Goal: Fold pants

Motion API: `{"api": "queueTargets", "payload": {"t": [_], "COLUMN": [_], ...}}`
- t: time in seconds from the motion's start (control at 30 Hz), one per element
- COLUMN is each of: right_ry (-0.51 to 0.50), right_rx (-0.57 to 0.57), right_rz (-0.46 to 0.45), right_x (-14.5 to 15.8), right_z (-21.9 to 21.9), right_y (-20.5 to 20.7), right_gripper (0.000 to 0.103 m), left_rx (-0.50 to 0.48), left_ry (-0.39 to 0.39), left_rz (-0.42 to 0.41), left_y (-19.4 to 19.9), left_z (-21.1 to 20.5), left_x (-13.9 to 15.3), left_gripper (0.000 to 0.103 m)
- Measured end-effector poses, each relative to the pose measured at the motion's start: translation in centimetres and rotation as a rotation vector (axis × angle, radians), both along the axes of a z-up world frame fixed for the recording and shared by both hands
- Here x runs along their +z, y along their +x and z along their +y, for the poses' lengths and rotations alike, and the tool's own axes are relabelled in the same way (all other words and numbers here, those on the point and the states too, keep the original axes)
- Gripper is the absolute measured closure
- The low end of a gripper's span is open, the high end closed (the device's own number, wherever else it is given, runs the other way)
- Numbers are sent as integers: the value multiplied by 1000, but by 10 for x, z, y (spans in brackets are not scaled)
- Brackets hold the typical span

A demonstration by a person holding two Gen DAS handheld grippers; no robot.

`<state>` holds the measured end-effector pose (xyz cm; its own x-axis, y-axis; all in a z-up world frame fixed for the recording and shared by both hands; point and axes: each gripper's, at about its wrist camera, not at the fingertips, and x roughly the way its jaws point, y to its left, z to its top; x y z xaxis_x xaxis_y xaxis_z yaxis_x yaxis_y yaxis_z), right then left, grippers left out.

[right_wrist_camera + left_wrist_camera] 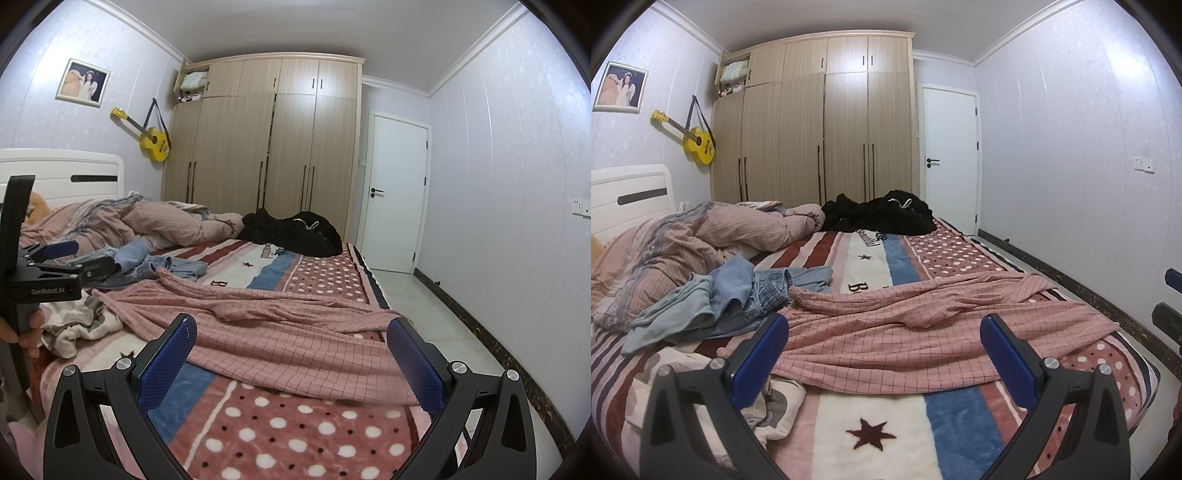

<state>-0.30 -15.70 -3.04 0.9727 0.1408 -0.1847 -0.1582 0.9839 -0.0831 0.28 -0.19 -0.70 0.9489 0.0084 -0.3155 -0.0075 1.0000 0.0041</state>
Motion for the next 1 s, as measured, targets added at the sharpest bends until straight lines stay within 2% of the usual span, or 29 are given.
{"api": "queueTargets", "payload": {"t": [0.17, 0.33, 0.5, 0.63, 0.8, 0.87, 1.0], "right_ry": [30, 39, 65, 102, 266, 313, 317], "right_rx": [18, 17, 33, 13, 60, 67, 39], "right_rz": [8, -14, 26, 95, 234, 282, 341], "right_x": [-7, -18, -30, -49, -78, -90, -107], "right_z": [-5, -14, -29, -47, -76, -84, -91], "right_y": [9, 23, 48, 69, 93, 102, 115], "right_gripper": [0, 0, 0, 0, 0, 0, 0], "left_rx": [0, 26, -12, -28, -1, -14, -54], "left_ry": [-22, 6, -58, -115, -161, -221, -330], "left_rz": [29, 61, 65, 170, 329, 388, 472], "left_y": [12, 33, 47, 66, 90, 99, 114], "left_z": [5, -2, 3, 20, 34, 39, 39], "left_x": [-6, -15, -22, -38, -74, -91, -117], "left_gripper": [1, 1, 1, 1, 1, 1, 1]}}
